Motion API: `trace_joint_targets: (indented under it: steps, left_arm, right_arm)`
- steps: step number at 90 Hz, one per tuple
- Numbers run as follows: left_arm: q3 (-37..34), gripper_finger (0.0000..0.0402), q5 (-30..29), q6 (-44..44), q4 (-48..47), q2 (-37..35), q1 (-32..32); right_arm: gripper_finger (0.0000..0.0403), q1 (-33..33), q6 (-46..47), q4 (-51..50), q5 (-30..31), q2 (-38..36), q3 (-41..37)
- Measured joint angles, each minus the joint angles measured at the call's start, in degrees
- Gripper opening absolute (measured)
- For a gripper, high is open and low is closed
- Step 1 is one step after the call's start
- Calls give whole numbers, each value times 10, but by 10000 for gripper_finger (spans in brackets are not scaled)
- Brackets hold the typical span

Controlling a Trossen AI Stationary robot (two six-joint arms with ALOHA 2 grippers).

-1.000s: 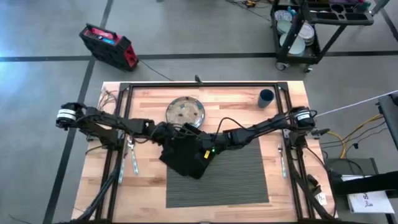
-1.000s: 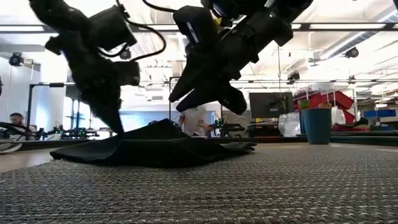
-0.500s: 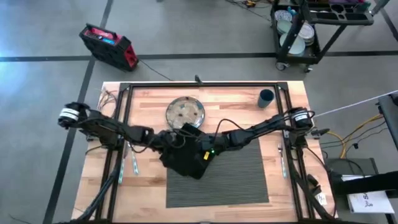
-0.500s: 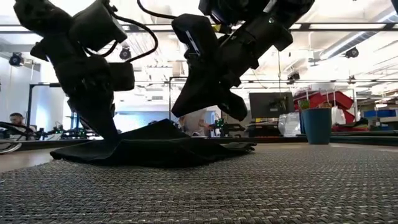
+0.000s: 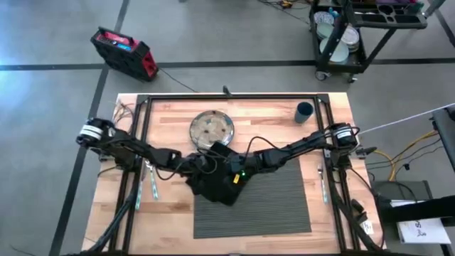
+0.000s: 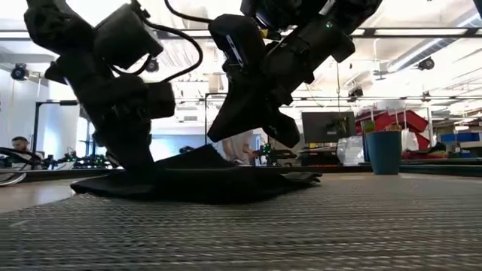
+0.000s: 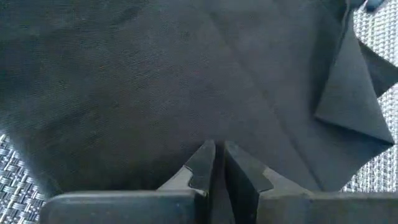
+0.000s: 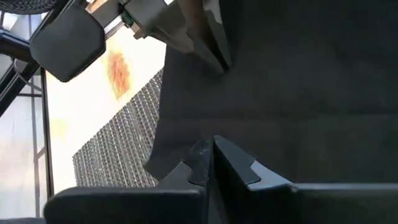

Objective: Set table place
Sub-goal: Fold the black napkin

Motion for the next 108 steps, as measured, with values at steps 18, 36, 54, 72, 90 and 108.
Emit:
trace_joint_targets:
  steps: [18,36,54,72,90,108]
  left_arm:
    - [13,20,0,1,26,15,0]
    - [28,20,9,15,29,33,0]
    - [37,20,10,16,28,47,-1]
    - [37,20,10,16,28,48,-2]
    - [36,20,10,23,28,48,-2]
    - [36,20,10,33,28,48,-2]
  right_arm:
    - [0,4,-2,-34,-5,0,0]
    - [0,13,-12,-56,-19,0,-2]
    - [0,14,-12,-53,-16,6,-6]
    - [0,14,1,-33,-47,44,-5]
    - [0,38,17,-41,-60,44,-4]
    - [0,97,24,-147,-62,13,-4]
